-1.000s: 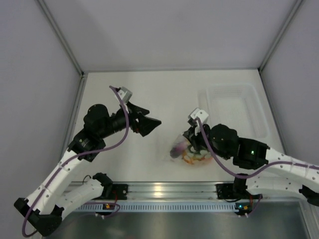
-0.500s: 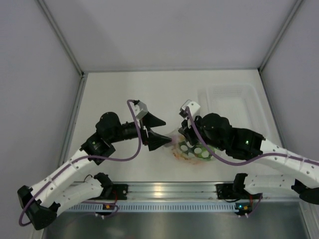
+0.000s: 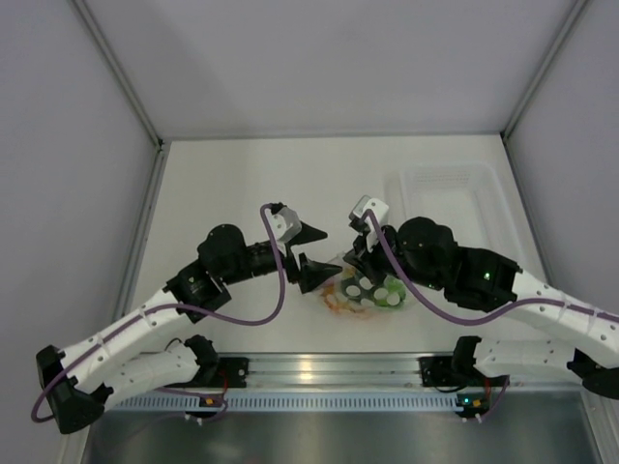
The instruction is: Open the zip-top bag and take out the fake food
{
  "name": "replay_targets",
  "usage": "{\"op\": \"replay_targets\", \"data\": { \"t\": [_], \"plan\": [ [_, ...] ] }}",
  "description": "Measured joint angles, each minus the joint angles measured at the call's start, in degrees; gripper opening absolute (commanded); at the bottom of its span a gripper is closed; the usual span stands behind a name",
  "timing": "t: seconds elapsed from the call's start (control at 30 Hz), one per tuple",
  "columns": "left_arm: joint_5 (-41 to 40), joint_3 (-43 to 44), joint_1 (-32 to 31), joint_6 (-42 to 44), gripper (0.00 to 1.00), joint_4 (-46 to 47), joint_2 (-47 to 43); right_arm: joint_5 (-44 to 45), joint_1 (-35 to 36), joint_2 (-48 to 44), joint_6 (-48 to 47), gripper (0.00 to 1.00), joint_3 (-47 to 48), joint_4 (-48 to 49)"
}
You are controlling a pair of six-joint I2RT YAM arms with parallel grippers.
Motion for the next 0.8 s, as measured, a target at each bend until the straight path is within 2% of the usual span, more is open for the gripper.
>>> {"op": "replay_targets", "data": {
  "t": [0.07,0.2,0.23,0.43,0.47,0.53,0.6,0.63,0.8],
  "plan": [
    [-1.42,0.0,-0.35,0.85,0.84,0.02,0.02,-1.09,0.0,-0.39,-0.35,0.0,0.0,0.0],
    [-1.95,0.02,-0.5,1.79,0.66,0.39,1.03,-2.29,-0.02,-1.03,-0.57,0.0,-0.24,0.11],
    [-1.84,0.02,-0.5,1.84,0.57,0.52,1.55,-2.56,-0.04,-1.46,-0.57,0.0,-0.5,0.13],
    [-0.61,-0.11,-0.92,2.08,0.45,0.55,3.58,-2.69,-0.24,-3.41,-0.5,0.0,-1.46,0.09],
    [-0.5,-0.15,-0.94,2.1,0.37,0.55,3.63,-2.73,-0.24,-3.76,-0.5,0.0,-1.51,-0.09],
    [-0.37,-0.2,-1.14,2.05,0.26,0.61,3.96,-2.8,-0.26,-4.28,-0.5,0.0,-1.51,-0.02],
    [0.22,-0.2,-1.27,2.16,0.05,1.05,4.59,-2.84,-0.26,-4.7,-0.48,0.0,-1.6,0.02],
    [0.52,-0.17,-1.36,1.99,0.0,1.14,4.94,-2.89,-0.26,-4.87,-0.48,0.0,-1.77,0.09],
    [0.98,-0.09,-1.77,2.1,0.0,1.49,6.8,-3.04,-0.26,-5.51,-0.46,0.0,-3.37,0.63]
  ]
}}
